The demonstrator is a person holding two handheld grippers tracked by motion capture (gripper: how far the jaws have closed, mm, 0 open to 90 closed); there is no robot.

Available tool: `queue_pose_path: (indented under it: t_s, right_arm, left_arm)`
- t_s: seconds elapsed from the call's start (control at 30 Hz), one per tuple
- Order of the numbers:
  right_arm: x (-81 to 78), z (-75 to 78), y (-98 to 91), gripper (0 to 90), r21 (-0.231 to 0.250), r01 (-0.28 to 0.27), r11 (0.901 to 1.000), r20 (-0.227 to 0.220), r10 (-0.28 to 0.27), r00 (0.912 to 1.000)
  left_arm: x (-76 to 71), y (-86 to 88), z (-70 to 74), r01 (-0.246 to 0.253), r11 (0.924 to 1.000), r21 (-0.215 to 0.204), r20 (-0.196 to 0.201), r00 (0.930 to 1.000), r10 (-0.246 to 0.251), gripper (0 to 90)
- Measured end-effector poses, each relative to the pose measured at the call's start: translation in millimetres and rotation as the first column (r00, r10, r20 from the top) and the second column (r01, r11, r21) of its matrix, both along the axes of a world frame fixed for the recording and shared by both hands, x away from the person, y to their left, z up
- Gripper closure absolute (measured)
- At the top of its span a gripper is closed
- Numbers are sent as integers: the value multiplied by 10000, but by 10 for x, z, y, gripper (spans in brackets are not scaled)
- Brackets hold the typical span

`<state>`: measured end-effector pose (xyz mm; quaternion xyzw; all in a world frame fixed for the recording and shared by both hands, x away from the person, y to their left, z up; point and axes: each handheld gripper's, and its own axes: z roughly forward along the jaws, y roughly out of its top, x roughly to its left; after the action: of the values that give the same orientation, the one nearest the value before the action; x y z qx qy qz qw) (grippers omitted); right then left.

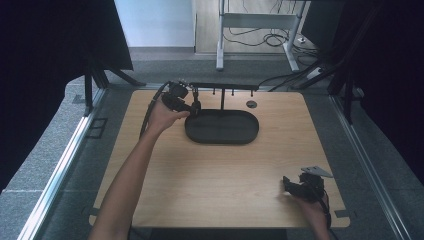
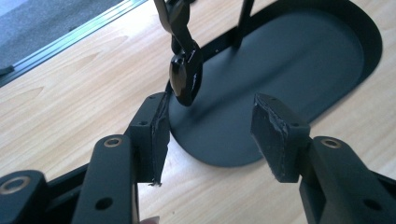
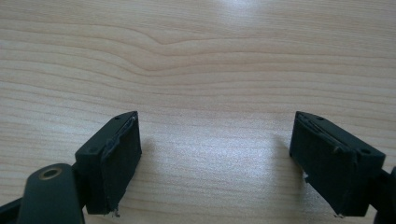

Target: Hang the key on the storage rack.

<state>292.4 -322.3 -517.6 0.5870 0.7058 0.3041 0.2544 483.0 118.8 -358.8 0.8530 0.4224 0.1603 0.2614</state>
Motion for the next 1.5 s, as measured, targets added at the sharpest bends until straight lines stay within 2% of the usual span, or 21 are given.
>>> queue_pose_path:
  t_s: [0.23,0.5,0.53,0.7,0.9,1.07,1.23,1.4,1.5]
  right_arm:
    - [3,0,1,162,2,7,10000,-5,-7,10000]
    - [6,0,0,160,-15,4,10000,-17,-4,10000]
    - [6,1,1,160,-4,10,10000,-23,-10,10000]
    - [6,1,0,160,-5,12,10000,-24,-12,10000]
    - [6,0,0,160,-6,14,10000,-19,-14,10000]
    - [6,1,0,160,-10,9,10000,-14,-9,10000]
    - [6,1,0,160,-5,9,10000,-26,-9,10000]
    - [6,0,2,159,-3,34,10000,-14,-34,10000]
    - [6,0,1,158,-25,28,10000,-15,-28,10000]
  left_arm:
    - [-168,109,-5,523,9984,-234,-8,9986,-523,477]
    - [-346,146,7,1072,9929,-515,15,9942,-1073,476]
    - [-370,150,5,1178,9911,-615,-73,9929,-1185,474]
    - [-469,170,4,1383,9882,-656,-92,9902,-1392,454]
    - [-657,203,-4,1712,9830,-660,-81,9850,-1721,432]
    - [-862,299,-36,1771,9787,-1037,40,9841,-1776,431]
    - [-1085,429,-101,1851,9704,-1551,113,9826,-1856,428]
    - [-1257,533,-190,1815,9674,-1765,135,9832,-1820,428]
    - [-1365,582,-249,1880,9681,-1659,114,9819,-1888,428]
